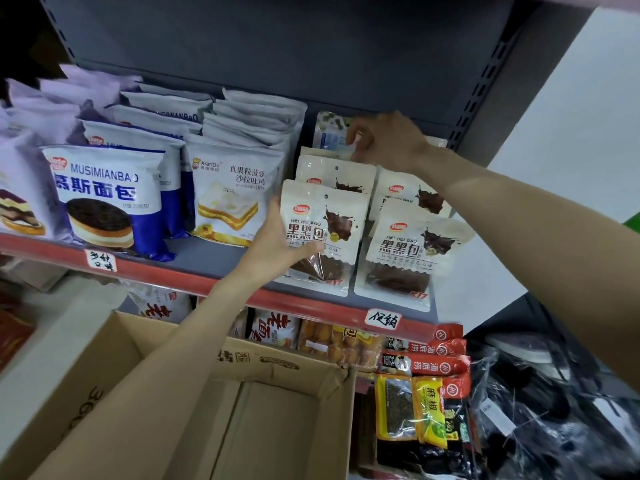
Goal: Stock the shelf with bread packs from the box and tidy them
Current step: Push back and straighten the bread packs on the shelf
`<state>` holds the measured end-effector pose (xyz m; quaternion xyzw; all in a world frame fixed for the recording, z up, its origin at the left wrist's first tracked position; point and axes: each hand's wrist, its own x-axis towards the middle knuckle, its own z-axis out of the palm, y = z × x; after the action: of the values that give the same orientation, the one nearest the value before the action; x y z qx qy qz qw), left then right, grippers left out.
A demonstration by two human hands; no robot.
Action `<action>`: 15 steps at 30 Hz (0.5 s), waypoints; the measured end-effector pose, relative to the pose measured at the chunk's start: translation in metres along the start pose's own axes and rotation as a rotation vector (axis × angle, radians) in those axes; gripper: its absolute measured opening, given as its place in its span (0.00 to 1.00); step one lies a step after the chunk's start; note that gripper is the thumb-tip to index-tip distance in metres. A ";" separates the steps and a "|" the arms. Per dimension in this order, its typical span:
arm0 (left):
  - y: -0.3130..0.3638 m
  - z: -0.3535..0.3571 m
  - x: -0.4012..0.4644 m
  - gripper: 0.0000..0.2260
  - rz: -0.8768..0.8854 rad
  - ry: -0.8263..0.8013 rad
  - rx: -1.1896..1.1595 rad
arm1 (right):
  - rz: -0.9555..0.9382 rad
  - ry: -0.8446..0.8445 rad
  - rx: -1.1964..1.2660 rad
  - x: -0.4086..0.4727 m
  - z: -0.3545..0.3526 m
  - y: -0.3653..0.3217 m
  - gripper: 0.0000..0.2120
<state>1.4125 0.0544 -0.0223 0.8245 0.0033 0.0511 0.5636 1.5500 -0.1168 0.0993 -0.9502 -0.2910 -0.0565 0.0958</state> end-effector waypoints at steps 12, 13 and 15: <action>-0.005 0.015 0.000 0.51 0.048 0.064 -0.055 | 0.157 0.111 0.016 0.011 0.013 0.002 0.08; -0.004 0.014 -0.002 0.52 0.044 0.053 -0.053 | 0.155 0.106 0.025 0.010 0.013 0.002 0.08; -0.004 0.011 -0.006 0.53 0.041 0.030 -0.035 | 0.143 0.104 0.031 0.008 0.013 0.003 0.09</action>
<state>1.4082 0.0453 -0.0307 0.8134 -0.0059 0.0750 0.5768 1.5586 -0.1122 0.0876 -0.9627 -0.2181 -0.0945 0.1294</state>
